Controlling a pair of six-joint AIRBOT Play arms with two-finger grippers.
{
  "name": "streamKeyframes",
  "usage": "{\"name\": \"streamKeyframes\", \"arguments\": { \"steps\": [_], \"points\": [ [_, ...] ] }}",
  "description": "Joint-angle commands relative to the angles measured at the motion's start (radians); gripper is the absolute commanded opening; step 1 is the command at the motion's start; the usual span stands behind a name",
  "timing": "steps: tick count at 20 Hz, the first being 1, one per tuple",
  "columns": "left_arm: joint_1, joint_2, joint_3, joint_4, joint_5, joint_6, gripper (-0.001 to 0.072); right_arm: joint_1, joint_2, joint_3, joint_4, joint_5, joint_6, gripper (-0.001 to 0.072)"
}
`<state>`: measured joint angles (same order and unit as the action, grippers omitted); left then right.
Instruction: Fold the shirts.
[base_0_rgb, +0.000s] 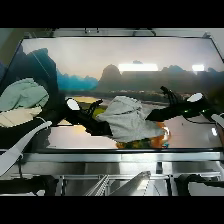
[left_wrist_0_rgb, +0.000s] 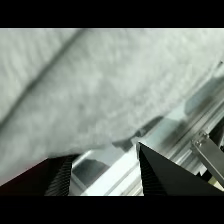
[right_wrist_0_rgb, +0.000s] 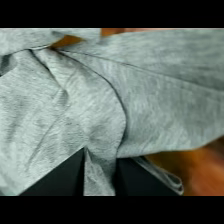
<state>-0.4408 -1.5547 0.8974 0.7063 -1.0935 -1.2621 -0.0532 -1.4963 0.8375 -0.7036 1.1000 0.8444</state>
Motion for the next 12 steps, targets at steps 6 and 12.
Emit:
{"name": "streamKeyframes", "arguments": {
  "steps": [6,12],
  "points": [
    [0.001,-0.137,0.246,0.010,-0.067,0.025,-0.0005,0.005,0.045,0.031,0.150,0.174,-0.094,0.0018],
    [0.099,0.176,0.493,0.028,-0.220,0.012,-0.0005,-0.095,0.409,0.127,0.282,0.289,-0.086,0.0018]
  ]
}}
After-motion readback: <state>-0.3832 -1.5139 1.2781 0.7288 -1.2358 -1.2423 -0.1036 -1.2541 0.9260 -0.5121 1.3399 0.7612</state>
